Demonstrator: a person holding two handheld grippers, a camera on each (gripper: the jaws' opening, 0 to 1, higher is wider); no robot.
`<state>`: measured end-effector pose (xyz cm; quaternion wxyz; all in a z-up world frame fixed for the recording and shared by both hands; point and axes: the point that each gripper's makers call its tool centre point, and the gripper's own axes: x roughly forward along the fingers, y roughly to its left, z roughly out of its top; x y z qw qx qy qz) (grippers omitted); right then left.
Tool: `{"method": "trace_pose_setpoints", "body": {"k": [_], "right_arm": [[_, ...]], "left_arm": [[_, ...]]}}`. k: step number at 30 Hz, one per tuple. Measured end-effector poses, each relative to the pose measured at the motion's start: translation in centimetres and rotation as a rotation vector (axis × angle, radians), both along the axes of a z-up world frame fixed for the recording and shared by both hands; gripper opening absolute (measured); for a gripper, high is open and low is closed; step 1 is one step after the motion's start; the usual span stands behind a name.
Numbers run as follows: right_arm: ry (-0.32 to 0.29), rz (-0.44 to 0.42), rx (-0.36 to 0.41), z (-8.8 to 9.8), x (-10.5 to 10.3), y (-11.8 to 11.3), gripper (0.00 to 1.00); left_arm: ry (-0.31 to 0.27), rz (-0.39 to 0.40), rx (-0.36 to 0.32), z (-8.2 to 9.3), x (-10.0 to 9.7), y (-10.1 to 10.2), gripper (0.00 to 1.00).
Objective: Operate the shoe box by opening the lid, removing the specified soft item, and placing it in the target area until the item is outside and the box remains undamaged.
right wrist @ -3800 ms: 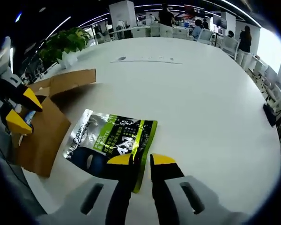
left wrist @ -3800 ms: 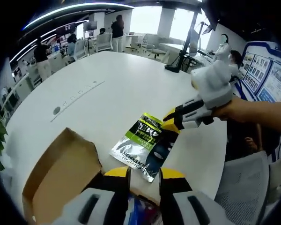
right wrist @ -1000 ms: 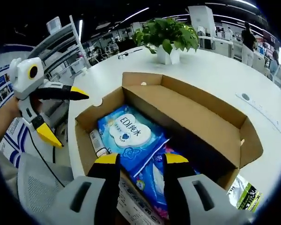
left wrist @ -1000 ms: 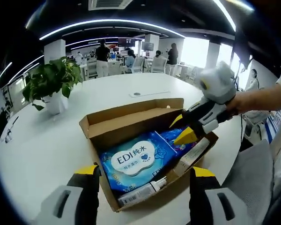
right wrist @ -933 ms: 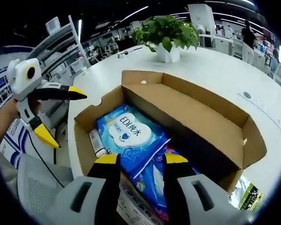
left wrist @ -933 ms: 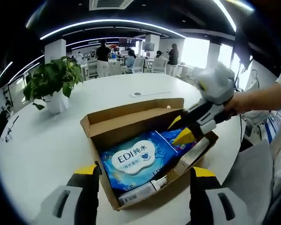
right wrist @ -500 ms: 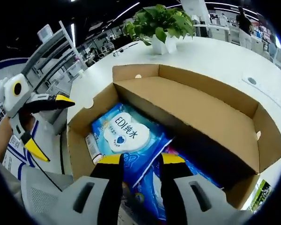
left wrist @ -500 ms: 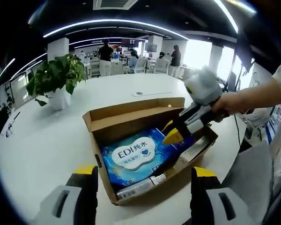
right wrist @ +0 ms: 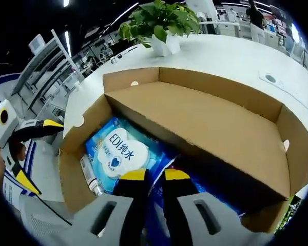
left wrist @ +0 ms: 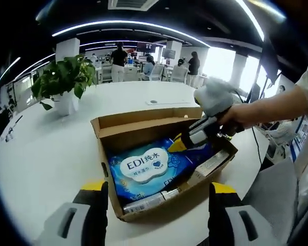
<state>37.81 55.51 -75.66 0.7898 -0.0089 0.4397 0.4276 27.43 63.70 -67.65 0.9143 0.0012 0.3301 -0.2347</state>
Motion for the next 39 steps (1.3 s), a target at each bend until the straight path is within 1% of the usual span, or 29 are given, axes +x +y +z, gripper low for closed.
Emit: {"method": "trace_pose_setpoints", "body": {"k": [1, 8, 11, 13, 15, 17, 23, 25, 27, 29, 31, 34, 36, 39], "right_arm": [[0.011, -0.021, 0.002, 0.0, 0.1, -0.1, 0.08], [-0.012, -0.012, -0.002, 0.8, -0.2, -0.2, 0.02], [-0.002, -0.035, 0.006, 1.4, -0.4, -0.4, 0.01], [-0.022, -0.03, 0.007, 1.9, -0.6, -0.4, 0.01], [-0.062, -0.006, -0.003, 2.3, -0.8, -0.3, 0.01], [-0.077, 0.002, -0.005, 2.6, -0.9, -0.2, 0.0], [-0.099, 0.009, -0.005, 3.4, -1.1, -0.4, 0.0], [-0.112, 0.009, -0.003, 3.9, -1.1, -0.5, 0.0], [-0.116, 0.006, 0.001, 4.3, -1.1, -0.6, 0.0], [-0.127, 0.006, 0.003, 4.5, -1.1, -0.7, 0.0], [-0.14, 0.013, 0.002, 4.7, -1.1, -0.7, 0.0], [-0.156, 0.02, 0.001, 4.9, -1.0, -0.7, 0.0], [-0.156, 0.023, 0.002, 4.9, -1.0, -0.5, 0.0], [-0.153, 0.03, -0.008, 4.5, -0.7, -0.2, 0.0]], "left_arm": [[0.001, -0.001, -0.002, 0.0, 0.0, 0.0, 0.82], [0.004, 0.005, 0.004, -0.1, 0.3, 0.0, 0.82], [0.007, 0.007, 0.003, -0.1, 0.3, -0.1, 0.81], [0.014, 0.003, 0.009, -0.3, 0.2, -0.2, 0.81], [0.015, -0.002, 0.015, -0.3, 0.1, -0.3, 0.81], [0.015, -0.003, 0.014, -0.3, 0.1, -0.3, 0.81], [0.013, 0.0, 0.012, -0.1, 0.3, -0.4, 0.81], [0.013, 0.001, 0.01, -0.1, 0.3, -0.4, 0.8], [0.002, -0.002, 0.014, -0.1, 0.4, -0.5, 0.77], [0.006, 0.003, 0.016, -0.1, 0.5, -0.4, 0.75], [0.014, 0.007, 0.009, -0.3, 0.5, -0.5, 0.75], [0.016, 0.003, 0.011, -0.3, 0.5, -0.7, 0.75], [0.017, 0.002, 0.011, -0.3, 0.4, -0.7, 0.75], [0.015, 0.003, 0.006, -0.3, 0.3, -0.8, 0.75]]}}
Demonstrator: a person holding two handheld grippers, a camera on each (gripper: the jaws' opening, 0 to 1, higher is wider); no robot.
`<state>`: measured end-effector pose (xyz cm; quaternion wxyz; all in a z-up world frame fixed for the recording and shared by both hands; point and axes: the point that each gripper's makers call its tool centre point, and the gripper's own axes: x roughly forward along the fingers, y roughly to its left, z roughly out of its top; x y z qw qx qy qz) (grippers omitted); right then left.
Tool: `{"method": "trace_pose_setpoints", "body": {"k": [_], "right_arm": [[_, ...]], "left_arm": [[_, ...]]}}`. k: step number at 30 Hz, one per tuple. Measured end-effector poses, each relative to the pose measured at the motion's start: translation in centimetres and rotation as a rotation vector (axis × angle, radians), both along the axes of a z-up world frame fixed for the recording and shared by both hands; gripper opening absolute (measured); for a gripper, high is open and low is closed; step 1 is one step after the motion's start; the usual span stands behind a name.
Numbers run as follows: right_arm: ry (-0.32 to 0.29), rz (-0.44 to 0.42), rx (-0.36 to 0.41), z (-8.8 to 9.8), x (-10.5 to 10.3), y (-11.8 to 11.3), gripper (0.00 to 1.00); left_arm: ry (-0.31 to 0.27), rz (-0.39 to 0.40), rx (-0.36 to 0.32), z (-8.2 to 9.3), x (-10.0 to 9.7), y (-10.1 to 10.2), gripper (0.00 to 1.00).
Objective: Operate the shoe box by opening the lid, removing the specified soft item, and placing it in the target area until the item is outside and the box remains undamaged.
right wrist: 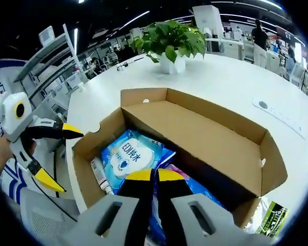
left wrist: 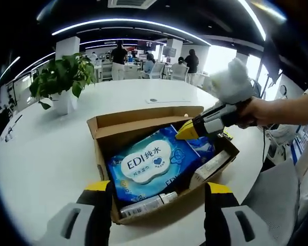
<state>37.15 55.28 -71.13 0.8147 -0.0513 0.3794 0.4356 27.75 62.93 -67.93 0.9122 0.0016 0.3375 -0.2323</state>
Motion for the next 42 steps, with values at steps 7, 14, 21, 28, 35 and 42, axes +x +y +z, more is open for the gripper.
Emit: {"method": "trace_pose_setpoints", "body": {"k": [7, 14, 21, 28, 35, 42], "right_arm": [[0.043, -0.013, 0.027, 0.3, 0.1, 0.3, 0.0], [0.028, -0.015, 0.017, 1.0, -0.2, -0.5, 0.0], [0.026, -0.046, 0.012, 1.8, 0.3, -2.1, 0.0], [0.015, -0.062, -0.009, 1.9, 0.4, -3.9, 0.0], [0.017, -0.073, -0.018, 1.9, 0.1, -5.1, 0.0], [0.013, -0.077, -0.031, 2.0, -0.2, -6.2, 0.0]], "left_arm": [[-0.001, 0.015, -0.011, 0.0, -0.3, 0.4, 0.75], [0.012, 0.033, -0.016, -0.1, 0.3, 0.9, 0.7], [0.023, 0.027, 0.0, -0.1, 1.4, 0.8, 0.63], [0.054, 0.029, 0.001, -0.5, 2.6, 0.4, 0.54], [0.121, 0.015, 0.01, -1.7, 3.7, -0.3, 0.43], [0.193, -0.01, 0.037, -3.4, 4.4, -1.2, 0.36]]}}
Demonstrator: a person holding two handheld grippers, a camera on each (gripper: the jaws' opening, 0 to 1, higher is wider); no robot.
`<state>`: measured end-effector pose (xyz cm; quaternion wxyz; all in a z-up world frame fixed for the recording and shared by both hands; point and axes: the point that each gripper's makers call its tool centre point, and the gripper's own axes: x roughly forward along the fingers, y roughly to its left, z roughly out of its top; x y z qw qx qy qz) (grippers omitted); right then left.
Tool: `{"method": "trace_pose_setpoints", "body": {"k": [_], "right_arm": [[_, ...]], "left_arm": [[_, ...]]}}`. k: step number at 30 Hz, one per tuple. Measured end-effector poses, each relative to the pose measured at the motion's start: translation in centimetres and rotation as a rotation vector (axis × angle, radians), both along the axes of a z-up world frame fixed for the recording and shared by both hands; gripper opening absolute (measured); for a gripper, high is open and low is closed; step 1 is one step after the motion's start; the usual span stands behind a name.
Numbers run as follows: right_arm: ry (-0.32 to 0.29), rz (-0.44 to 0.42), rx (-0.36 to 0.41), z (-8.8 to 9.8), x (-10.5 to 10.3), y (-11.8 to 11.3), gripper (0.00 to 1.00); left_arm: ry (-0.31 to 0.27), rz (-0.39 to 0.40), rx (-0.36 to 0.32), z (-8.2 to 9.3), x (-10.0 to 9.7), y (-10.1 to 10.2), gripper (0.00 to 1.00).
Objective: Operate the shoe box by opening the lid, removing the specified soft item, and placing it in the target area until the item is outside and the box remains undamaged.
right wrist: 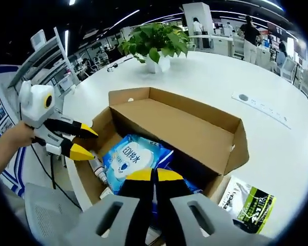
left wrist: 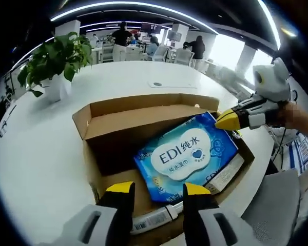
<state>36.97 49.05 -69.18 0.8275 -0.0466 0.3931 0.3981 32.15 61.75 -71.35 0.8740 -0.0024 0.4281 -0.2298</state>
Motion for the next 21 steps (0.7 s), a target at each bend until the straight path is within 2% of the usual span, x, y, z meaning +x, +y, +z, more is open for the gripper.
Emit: {"method": "trace_pose_setpoints", "body": {"k": [5, 9, 15, 21], "right_arm": [[0.001, -0.016, 0.001, 0.2, 0.0, -0.9, 0.0], [0.011, -0.028, 0.007, 0.2, -0.1, -1.5, 0.0], [0.016, -0.032, 0.005, -0.1, -0.3, -1.9, 0.0], [0.024, -0.033, 0.017, 0.0, -0.5, -2.0, 0.0]], "left_arm": [[0.072, -0.02, 0.028, -1.9, 0.0, -0.2, 0.3], [0.106, -0.028, 0.014, -2.6, -0.1, -0.8, 0.27], [0.175, 0.006, -0.028, -3.9, -0.1, -1.3, 0.2], [0.22, 0.056, -0.125, -4.3, 0.1, -1.9, 0.16]]}}
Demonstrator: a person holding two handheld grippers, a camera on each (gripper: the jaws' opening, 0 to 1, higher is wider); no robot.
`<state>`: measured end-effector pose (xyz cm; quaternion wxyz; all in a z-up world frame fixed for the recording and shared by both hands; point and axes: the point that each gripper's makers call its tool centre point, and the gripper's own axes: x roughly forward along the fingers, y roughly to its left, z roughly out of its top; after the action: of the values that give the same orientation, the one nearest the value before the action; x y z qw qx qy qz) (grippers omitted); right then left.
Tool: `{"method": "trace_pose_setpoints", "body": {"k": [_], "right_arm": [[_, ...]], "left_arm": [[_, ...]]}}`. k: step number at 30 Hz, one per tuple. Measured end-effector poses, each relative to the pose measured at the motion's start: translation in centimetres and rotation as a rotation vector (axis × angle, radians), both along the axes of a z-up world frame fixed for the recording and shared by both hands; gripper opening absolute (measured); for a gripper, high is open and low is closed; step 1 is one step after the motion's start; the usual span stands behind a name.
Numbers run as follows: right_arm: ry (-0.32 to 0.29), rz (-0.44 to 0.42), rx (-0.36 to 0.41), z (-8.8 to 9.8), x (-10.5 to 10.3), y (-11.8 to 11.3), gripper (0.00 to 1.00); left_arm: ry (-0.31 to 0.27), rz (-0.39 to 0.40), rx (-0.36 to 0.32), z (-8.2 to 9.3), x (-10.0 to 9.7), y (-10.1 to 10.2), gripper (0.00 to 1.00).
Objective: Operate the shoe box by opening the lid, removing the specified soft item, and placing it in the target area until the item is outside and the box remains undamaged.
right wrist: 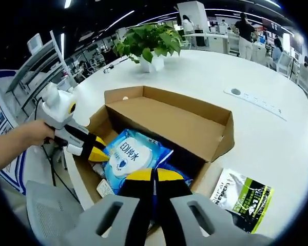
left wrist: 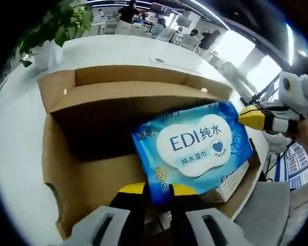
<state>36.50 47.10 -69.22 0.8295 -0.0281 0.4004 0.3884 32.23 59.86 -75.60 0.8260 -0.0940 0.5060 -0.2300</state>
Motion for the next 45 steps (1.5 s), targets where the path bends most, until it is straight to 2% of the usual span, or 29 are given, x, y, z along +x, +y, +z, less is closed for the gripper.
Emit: {"method": "trace_pose_setpoints", "body": {"k": [5, 7, 11, 14, 15, 16, 17, 18, 20, 23, 29, 45], "right_arm": [[0.056, -0.01, 0.049, 0.0, -0.3, 0.1, 0.0], [0.078, -0.013, 0.075, 0.1, -0.4, 0.3, 0.0], [0.081, 0.002, 0.097, 0.2, -0.5, 0.7, 0.03], [0.112, 0.026, 0.08, -0.8, -1.3, 1.3, 0.09], [0.113, 0.035, 0.073, -1.1, -1.6, 1.6, 0.1], [0.11, 0.042, 0.07, -1.2, -1.8, 1.8, 0.08], [0.045, 0.043, 0.037, -1.2, -1.2, 1.6, 0.07], [0.028, 0.049, 0.033, -1.2, -1.1, 1.7, 0.07], [0.067, 0.029, 0.052, -1.1, -1.4, 1.8, 0.06], [0.075, 0.009, 0.058, -1.1, -1.3, 1.8, 0.03], [0.057, -0.001, 0.049, -0.9, -1.4, 1.7, 0.0], [0.041, -0.018, 0.106, 1.4, -2.0, 0.9, 0.0]], "left_arm": [[0.01, 0.054, -0.019, -0.3, 0.3, 0.1, 0.08], [0.015, 0.055, -0.02, -0.4, 0.2, 0.0, 0.07], [0.015, 0.037, -0.006, -0.6, 0.1, -0.4, 0.05], [0.015, 0.035, -0.008, -0.6, 0.1, -0.4, 0.05], [0.015, 0.037, -0.012, -0.6, 0.1, -0.4, 0.04], [0.014, 0.039, -0.015, -0.5, 0.1, -0.4, 0.04], [0.015, 0.041, -0.017, -0.5, 0.1, -0.4, 0.04], [0.023, 0.038, -0.018, -0.5, -0.1, -0.4, 0.04], [0.02, 0.041, -0.018, -0.5, -0.2, -0.2, 0.03], [0.02, 0.056, -0.026, -0.3, -0.3, -0.1, 0.03], [-0.007, 0.053, -0.018, 0.6, -0.4, 0.0, 0.02], [-0.09, 0.036, -0.012, 4.4, -1.0, 0.2, 0.02]]}}
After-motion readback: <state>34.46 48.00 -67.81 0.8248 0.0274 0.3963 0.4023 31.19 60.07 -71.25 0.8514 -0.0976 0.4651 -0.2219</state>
